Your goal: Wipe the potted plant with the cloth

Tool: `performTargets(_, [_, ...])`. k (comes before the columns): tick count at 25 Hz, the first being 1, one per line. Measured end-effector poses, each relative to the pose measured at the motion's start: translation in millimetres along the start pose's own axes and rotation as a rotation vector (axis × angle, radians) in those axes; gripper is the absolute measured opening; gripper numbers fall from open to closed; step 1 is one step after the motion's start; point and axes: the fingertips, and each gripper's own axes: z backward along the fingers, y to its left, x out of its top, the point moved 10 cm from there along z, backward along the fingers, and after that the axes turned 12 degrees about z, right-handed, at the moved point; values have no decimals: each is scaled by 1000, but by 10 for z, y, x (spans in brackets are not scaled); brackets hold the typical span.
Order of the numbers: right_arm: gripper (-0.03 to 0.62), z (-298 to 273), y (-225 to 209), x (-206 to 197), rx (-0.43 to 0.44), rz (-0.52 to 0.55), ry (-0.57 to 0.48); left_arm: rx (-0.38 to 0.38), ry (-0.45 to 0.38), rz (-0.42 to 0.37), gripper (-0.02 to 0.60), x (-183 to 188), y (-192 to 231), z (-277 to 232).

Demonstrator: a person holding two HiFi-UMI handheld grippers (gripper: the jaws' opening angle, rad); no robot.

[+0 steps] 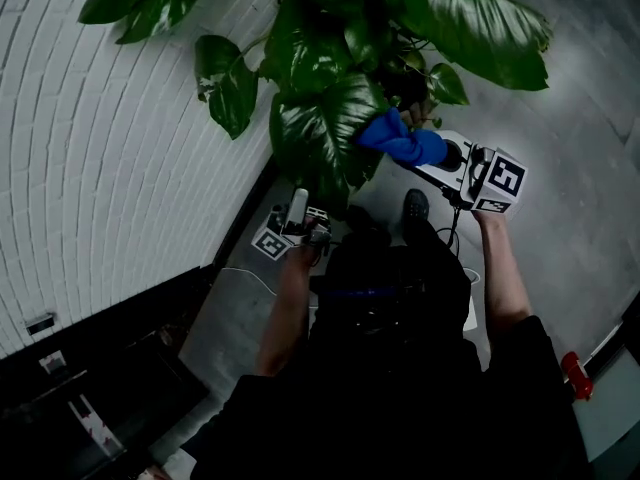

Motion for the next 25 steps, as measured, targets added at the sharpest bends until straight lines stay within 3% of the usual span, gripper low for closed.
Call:
performTargets(3, [107, -73, -156, -47, -76, -16, -22, -13, 173, 27, 423, -262, 170, -192])
performTargets(5, [107, -150, -197, -111, -87, -34, -22, -64, 217, 100, 423, -422, 248, -308])
performTargets(9, [107, -334, -7, -307, 9, -45, 56, -241, 180, 294, 428, -600, 162, -535])
performTargets(12, [107, -324, 201, -483, 63, -80, 85, -293, 86, 383, 422, -578, 129, -563])
performTargets(15, [107, -268, 420, -591, 83, -129, 60, -292, 34, 410, 417, -532, 87, -538])
performTargets(20, [107, -260, 881, -726, 131, -166, 98, -289, 38, 442, 417, -572, 2, -529])
performTargets(25, [107, -228, 1206, -848, 156, -136, 241, -207, 99, 353, 417, -506, 27, -501])
